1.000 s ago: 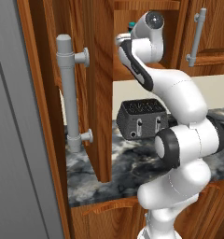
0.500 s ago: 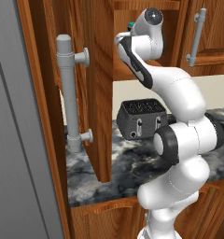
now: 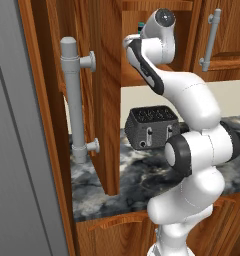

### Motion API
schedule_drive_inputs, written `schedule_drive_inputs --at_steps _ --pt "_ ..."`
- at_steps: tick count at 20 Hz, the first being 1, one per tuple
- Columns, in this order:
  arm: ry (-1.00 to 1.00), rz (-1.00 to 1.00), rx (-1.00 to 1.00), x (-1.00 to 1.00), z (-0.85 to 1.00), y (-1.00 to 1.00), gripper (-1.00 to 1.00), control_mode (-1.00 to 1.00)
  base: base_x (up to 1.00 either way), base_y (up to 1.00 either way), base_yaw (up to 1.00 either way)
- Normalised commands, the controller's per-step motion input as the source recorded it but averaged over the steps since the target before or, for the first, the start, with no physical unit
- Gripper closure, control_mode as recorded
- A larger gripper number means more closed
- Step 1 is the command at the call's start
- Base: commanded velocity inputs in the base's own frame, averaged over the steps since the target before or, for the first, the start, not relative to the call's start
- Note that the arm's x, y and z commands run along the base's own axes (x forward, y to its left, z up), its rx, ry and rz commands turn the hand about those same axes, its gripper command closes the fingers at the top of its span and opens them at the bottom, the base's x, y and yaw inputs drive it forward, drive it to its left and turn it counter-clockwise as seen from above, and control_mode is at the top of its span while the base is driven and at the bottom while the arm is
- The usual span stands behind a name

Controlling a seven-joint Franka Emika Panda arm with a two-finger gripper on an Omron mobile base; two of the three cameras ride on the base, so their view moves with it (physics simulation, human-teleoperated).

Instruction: Pick the water bottle from the counter and place it in the open cabinet.

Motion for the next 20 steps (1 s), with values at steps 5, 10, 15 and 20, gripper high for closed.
schedule_drive_inputs --at_steps 5,10,15,20 --pt "-0.05 0.00 0.00 -0.01 0.00 0.00 -1.00 -1.00 0.00 0.00 0.00" --pt "-0.04 0.00 0.00 -0.16 0.00 0.00 -1.00 -1.00 0.00 0.00 0.00" --pt "-0.03 0.00 0.00 -0.39 0.00 0.00 -1.00 -1.00 0.00 0.00 0.00" --pt "0.00 0.00 0.00 -0.41 0.00 0.00 -1.00 -1.00 0.00 0.00 0.00"
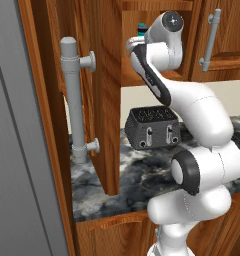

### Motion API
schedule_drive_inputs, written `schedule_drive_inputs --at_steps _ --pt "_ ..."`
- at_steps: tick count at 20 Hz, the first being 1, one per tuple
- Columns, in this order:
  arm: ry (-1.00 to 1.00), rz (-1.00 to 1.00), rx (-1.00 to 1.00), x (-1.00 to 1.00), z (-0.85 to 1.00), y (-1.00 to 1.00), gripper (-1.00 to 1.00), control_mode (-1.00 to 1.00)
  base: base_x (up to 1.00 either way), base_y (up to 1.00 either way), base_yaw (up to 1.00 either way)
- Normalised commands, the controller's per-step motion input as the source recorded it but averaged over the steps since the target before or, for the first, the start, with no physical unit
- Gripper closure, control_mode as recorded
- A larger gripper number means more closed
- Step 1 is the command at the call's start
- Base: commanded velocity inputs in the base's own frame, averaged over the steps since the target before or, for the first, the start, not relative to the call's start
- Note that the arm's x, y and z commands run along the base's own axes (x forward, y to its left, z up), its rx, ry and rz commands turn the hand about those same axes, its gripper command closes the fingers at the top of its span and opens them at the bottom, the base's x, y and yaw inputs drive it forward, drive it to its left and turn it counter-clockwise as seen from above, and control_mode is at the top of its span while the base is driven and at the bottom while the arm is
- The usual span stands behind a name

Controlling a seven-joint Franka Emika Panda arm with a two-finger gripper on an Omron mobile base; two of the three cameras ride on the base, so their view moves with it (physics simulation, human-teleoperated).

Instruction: Pick the water bottle from the counter and place it in the open cabinet.

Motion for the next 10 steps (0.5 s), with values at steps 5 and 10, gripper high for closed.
schedule_drive_inputs --at_steps 5,10 --pt "0.00 0.00 0.00 -0.47 0.00 0.00 -1.00 -1.00 0.00 0.00 0.00" --pt "-0.02 0.00 0.00 -0.65 0.00 0.00 -1.00 -1.00 0.00 0.00 0.00"
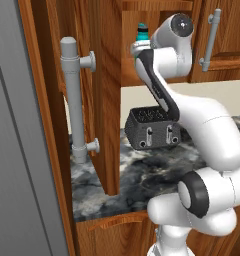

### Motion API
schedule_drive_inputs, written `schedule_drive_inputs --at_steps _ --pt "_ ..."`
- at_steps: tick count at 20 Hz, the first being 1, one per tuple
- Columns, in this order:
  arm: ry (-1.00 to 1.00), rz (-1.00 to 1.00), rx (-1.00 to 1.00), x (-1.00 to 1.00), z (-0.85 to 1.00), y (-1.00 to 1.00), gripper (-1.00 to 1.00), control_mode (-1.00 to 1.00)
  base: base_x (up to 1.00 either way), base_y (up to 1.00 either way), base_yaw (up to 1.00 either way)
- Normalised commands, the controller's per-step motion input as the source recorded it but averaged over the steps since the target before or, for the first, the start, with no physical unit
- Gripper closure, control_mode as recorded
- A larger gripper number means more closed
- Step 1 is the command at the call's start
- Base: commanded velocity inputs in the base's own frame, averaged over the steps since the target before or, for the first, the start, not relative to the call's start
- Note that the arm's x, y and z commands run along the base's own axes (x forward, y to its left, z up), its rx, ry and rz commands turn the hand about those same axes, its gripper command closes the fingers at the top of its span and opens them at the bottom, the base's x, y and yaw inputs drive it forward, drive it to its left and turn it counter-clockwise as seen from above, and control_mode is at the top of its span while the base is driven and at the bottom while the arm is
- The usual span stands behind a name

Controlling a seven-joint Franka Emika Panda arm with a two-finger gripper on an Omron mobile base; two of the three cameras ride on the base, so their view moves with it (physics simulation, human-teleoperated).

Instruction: Pick the water bottle from the counter and place it in the open cabinet.

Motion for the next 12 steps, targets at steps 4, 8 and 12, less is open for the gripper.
schedule_drive_inputs --at_steps 4,8,12 --pt "0.00 0.00 0.00 -0.67 0.00 0.00 -1.00 -1.00 0.00 0.00 0.00" --pt "0.00 0.00 0.00 -0.77 0.00 -0.03 -1.00 -1.00 0.00 0.00 0.00" --pt "-0.01 0.00 0.00 -0.86 0.00 -0.13 -1.00 -1.00 0.00 0.00 0.00"
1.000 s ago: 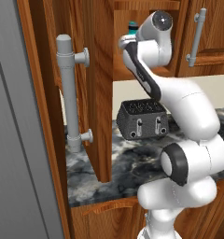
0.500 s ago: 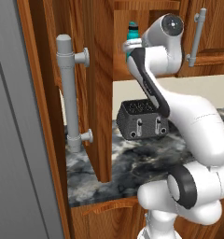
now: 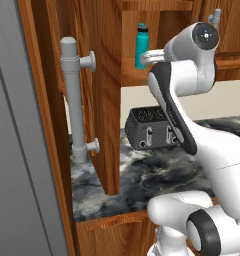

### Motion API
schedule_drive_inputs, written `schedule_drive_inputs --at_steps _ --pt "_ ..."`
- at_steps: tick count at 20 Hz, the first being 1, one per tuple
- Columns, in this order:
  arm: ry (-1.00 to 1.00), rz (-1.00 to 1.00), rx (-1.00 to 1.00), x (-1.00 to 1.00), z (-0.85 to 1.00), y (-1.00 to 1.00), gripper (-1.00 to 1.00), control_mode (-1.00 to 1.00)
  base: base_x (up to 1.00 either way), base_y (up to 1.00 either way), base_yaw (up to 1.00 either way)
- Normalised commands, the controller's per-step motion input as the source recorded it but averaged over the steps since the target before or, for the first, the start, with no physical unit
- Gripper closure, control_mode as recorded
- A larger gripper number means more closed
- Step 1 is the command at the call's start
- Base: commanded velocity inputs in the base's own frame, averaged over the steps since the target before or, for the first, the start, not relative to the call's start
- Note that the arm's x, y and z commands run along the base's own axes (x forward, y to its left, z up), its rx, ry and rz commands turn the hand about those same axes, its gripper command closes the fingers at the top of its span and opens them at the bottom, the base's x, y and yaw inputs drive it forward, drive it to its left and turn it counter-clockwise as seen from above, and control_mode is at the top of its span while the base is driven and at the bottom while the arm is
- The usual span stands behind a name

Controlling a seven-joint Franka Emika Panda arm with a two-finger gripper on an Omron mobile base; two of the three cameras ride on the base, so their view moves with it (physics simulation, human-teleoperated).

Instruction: Pick the water bottle from the counter and place it in the open cabinet.

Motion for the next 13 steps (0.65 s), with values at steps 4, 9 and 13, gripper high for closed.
schedule_drive_inputs --at_steps 4,9,13 --pt "0.00 0.00 0.00 -0.87 0.01 -0.15 -1.00 -1.00 0.00 0.00 0.00" --pt "0.00 0.00 0.00 -0.86 0.01 -0.16 -1.00 -1.00 0.00 0.00 0.00" --pt "0.00 0.00 0.01 -0.82 0.00 -0.14 -1.00 -1.00 0.00 0.00 0.00"
